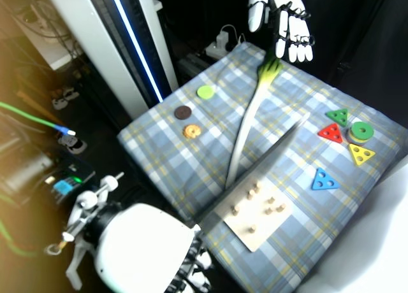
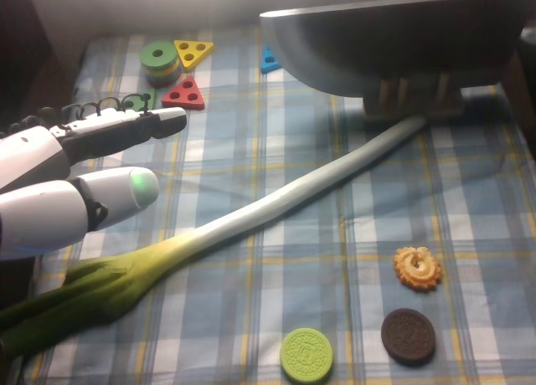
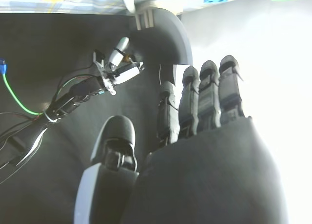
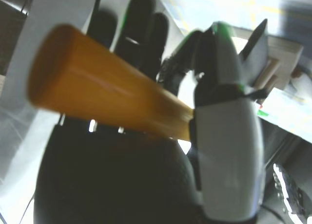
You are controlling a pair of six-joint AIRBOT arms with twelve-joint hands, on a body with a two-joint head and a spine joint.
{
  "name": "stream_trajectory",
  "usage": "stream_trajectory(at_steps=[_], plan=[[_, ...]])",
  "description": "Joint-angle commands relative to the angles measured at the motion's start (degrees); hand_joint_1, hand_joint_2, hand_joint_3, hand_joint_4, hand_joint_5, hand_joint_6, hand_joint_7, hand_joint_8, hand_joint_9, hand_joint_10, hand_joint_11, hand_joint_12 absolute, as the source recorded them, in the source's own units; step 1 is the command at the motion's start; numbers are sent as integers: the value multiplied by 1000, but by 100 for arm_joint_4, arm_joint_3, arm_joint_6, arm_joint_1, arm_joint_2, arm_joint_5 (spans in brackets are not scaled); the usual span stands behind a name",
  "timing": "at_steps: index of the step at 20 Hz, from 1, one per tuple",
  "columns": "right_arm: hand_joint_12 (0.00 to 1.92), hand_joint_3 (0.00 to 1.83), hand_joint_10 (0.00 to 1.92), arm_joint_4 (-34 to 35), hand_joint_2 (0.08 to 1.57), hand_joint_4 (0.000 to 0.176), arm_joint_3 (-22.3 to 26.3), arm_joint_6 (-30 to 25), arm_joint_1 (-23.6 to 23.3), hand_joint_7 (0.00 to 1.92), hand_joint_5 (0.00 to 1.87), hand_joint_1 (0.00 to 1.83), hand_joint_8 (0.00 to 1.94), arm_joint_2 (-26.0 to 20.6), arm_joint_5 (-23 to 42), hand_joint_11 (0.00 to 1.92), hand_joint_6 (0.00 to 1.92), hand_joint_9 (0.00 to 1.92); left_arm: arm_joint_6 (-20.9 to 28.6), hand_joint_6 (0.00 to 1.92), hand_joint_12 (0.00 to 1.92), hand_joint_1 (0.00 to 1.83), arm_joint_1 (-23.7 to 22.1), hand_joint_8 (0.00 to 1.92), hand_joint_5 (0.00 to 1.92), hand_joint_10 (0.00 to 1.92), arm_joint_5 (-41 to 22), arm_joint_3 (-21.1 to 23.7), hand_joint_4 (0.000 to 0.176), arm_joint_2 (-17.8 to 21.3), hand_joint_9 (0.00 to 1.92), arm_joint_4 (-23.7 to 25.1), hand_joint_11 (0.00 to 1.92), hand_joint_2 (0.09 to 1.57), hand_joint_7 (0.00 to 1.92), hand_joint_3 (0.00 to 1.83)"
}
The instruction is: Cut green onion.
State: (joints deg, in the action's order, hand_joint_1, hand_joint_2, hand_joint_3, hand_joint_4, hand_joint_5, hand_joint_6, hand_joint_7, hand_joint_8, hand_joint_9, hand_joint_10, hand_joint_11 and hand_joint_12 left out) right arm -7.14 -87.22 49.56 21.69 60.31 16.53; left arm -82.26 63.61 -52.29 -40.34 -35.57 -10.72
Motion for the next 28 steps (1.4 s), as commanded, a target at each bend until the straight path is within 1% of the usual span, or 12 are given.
stream_trajectory(at_steps=[1, 2, 4, 6, 10, 11, 13, 15, 16, 20, 23, 28], plan=[[672, 6, 43, 72, 1397, 0, 3, -22, -70, 1295, 1121, 408, 60, -37, 691, 1056, 239, 1350, 47, 4, 0, 0, -72, 1, 250, 6, -678, -26, 155, -17, 84, -2, 0, 1379, 164, 1], [784, 0, 38, 72, 1421, 0, 8, -22, -70, 1355, 1181, 323, 52, -37, 711, 1018, 267, 1386, 47, 5, 0, 0, -71, 5, 252, 11, -678, -26, 154, -19, 97, -3, 0, 1378, 174, 1], [1695, 2, 1313, 73, 1497, 0, 13, -22, -70, 1407, 1029, 183, 1107, -37, 737, 1145, 1520, 1391, 47, 3, 0, 0, -70, 3, 245, 6, -678, -27, 160, -19, 89, -6, 0, 1384, 165, 3], [1912, 2, 1897, 73, 1514, 0, 34, -22, -70, 1392, 1045, 108, 1891, -37, 760, 1521, 1905, 1496, 48, 1, 0, 0, -70, 5, 241, 2, -679, -27, 162, -24, 81, -7, 0, 1383, 171, 2], [1921, 5, 1921, 72, 1521, 0, 82, -22, -70, 886, 767, 119, 1941, -38, 770, 1161, 1921, 1069, 49, 3, 0, 0, -70, 6, 236, 2, -665, -27, 156, -31, 84, -13, 0, 1382, 177, 1], [1921, 2, 1921, 72, 1525, 90, 89, -22, -70, 818, 738, 115, 1941, -39, 770, 1059, 1921, 964, 49, 10, 0, 0, -70, 14, 260, 9, -665, -28, 155, -34, 105, -14, 0, 1379, 202, 0], [1921, 3, 1921, 71, 1547, 77, 112, -22, -70, 591, 554, 105, 1941, -45, 782, 851, 1921, 724, 49, 1, 0, 0, -70, 3, 241, 2, -665, -29, 150, -39, 90, -14, 0, 1381, 184, 1], [1921, 0, 1921, 72, 1508, 166, 168, -22, -71, 798, 643, 82, 1941, -102, 888, 1004, 1921, 950, 49, 1, 0, 0, -70, 0, 243, 2, -664, -30, 161, -41, 90, -15, 0, 1386, 176, 3], [1921, 0, 1921, 72, 1501, 174, 203, -22, -71, 816, 605, 76, 1941, -138, 933, 1040, 1921, 988, 49, 0, 0, 0, -70, 0, 240, 0, -661, -30, 160, -41, 88, -15, 0, 1388, 174, 3], [1921, 1, 1921, 72, 1495, 169, 401, -22, -85, 1063, 775, 87, 1941, -301, 1202, 1386, 1921, 1276, 50, 7, 0, 0, -70, 12, 258, 11, -646, -35, 140, -54, 119, -16, 0, 1390, 210, 3], [1921, 0, 1921, 63, 1492, 176, 518, -22, -88, 1127, 833, 96, 1941, -407, 1310, 1433, 1921, 1320, 50, 0, 0, 0, -70, 0, 213, 0, -634, -37, 160, -62, 97, -16, 0, 1371, 174, 0], [1921, 3, 1921, -74, 1542, 176, 838, -22, -88, 1068, 815, 80, 1941, -654, 1573, 1341, 1921, 1241, 50, 0, 11, 0, -70, 0, 195, 0, -583, -35, 101, -78, 101, -11, 22, 1376, 180, 0]])
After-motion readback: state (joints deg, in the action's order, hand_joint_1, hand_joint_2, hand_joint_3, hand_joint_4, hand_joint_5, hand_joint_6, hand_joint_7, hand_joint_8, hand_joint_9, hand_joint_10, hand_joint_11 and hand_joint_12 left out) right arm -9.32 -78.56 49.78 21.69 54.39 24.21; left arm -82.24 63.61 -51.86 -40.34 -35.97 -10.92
